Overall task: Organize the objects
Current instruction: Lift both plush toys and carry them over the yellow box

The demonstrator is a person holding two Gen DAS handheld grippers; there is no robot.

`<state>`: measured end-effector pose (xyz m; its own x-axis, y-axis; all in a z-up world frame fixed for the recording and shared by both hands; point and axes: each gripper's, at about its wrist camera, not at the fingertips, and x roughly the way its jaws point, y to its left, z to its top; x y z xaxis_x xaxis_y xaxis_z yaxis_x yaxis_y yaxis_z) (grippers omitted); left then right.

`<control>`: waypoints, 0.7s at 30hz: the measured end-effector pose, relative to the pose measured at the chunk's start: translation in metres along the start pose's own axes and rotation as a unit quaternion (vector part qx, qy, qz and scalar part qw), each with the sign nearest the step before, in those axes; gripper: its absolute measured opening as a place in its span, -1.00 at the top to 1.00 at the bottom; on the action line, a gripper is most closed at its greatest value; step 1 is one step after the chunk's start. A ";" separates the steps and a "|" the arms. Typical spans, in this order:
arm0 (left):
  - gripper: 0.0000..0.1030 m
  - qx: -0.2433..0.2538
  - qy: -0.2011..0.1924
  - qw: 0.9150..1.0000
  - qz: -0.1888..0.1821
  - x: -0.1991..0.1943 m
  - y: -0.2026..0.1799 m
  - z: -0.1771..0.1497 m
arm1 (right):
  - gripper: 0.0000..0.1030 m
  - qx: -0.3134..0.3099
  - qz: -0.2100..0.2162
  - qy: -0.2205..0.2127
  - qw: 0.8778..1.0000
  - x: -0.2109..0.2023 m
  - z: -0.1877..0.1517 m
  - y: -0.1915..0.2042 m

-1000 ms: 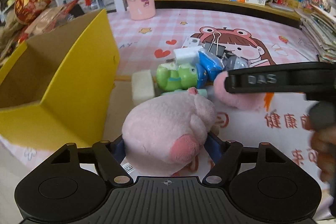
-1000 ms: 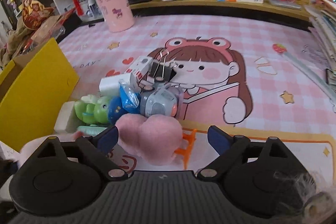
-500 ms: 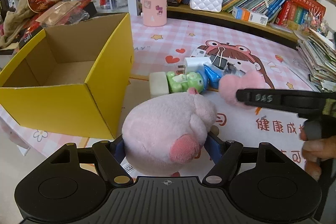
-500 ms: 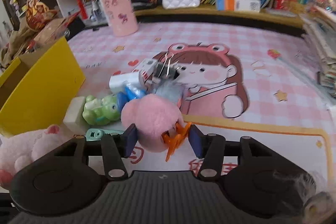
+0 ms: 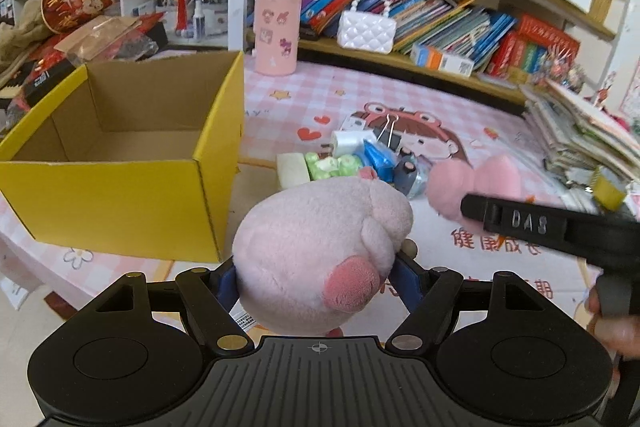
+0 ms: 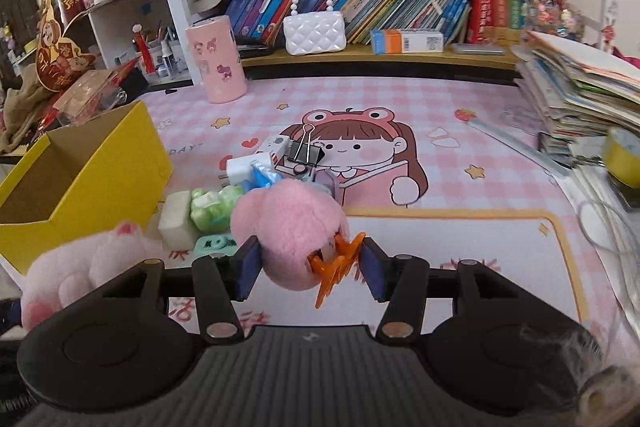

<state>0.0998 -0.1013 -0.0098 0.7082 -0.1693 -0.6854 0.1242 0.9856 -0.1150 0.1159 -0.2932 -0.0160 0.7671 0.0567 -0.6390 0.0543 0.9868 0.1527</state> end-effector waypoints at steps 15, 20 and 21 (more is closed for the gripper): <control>-0.46 -0.024 0.004 1.000 0.003 -0.054 0.115 -0.032 | 0.02 -0.015 -0.007 0.013 1.000 -0.061 -0.067 0.125; -0.46 -0.027 0.015 0.999 0.011 -0.070 0.151 -0.052 | 0.02 -0.022 0.011 0.034 0.999 -0.070 -0.096 0.170; -0.46 -0.027 0.016 0.999 0.013 -0.074 0.158 -0.056 | 0.02 -0.024 0.015 0.036 0.999 -0.072 -0.101 0.178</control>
<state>0.0285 0.0670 -0.0172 0.6880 -0.1440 -0.7113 0.0676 0.9886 -0.1347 0.0063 -0.1060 -0.0188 0.7195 0.0964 -0.6877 -0.0001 0.9903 0.1387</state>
